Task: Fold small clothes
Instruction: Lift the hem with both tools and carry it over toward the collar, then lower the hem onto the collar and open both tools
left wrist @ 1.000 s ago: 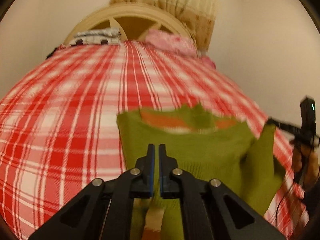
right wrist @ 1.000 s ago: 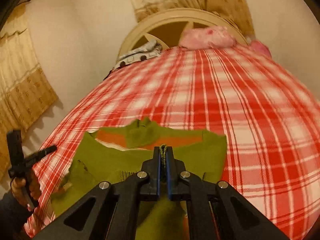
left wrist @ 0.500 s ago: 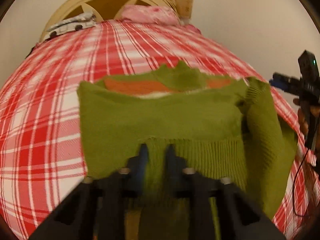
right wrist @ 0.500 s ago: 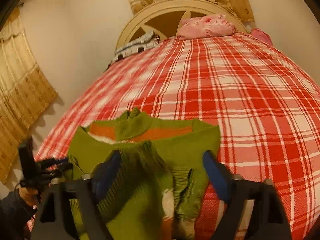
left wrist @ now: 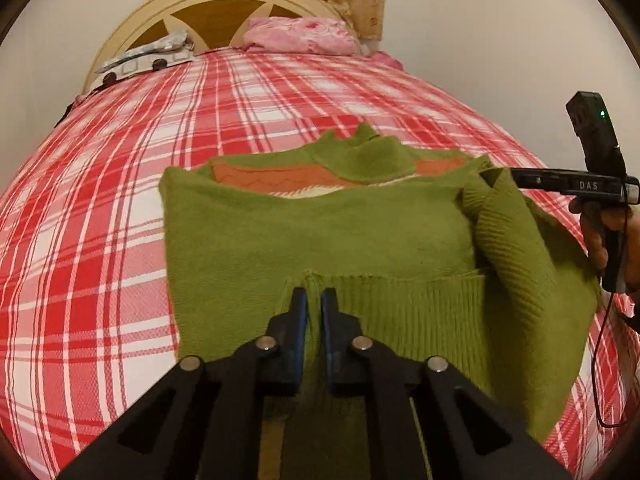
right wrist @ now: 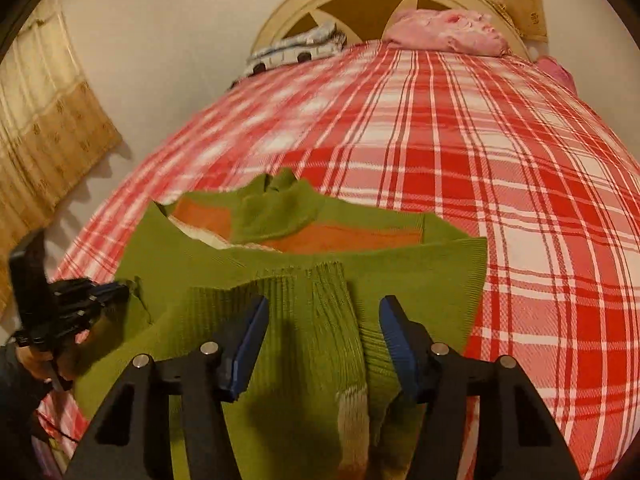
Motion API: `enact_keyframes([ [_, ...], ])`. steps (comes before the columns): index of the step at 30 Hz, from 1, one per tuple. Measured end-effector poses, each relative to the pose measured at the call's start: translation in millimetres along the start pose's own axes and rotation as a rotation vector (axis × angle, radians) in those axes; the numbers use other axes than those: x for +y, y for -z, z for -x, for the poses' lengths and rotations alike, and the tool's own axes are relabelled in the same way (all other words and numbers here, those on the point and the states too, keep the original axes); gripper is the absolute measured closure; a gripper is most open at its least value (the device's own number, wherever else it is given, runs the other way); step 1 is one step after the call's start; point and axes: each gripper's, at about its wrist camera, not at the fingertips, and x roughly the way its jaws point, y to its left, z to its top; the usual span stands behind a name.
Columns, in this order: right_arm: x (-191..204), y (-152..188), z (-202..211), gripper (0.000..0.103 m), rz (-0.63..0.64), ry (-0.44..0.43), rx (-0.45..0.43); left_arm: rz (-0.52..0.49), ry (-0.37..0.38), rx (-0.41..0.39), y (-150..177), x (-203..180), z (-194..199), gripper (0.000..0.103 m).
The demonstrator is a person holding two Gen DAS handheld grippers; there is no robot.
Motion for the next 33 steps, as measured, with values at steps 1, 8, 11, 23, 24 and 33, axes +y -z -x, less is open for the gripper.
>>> enact_keyframes([
  [1, 0, 0, -4, 0.044, -0.001, -0.007, 0.015, 0.007, 0.004, 0.000, 0, 1, -1, 0.087],
  [8, 5, 7, -21, 0.088, 0.050, 0.045, 0.077, -0.008, 0.015, 0.004, 1, 2, -2, 0.090],
  [11, 14, 9, -16, 0.096, 0.087, 0.055, 0.054, -0.056, 0.029, -0.015, 1, -7, 6, 0.098],
  [23, 20, -15, 59, 0.098, 0.097, 0.106, -0.181, 0.048, -0.020, -0.187, -34, 39, 59, 0.098],
  [24, 18, -18, 63, 0.098, 0.090, 0.120, -0.198, 0.051, -0.031, -0.199, -40, 42, 61, 0.098],
  [33, -8, -43, 48, 0.098, -0.008, 0.209, -0.240, 0.105, -0.108, -0.228, -90, 68, 32, 0.098],
])
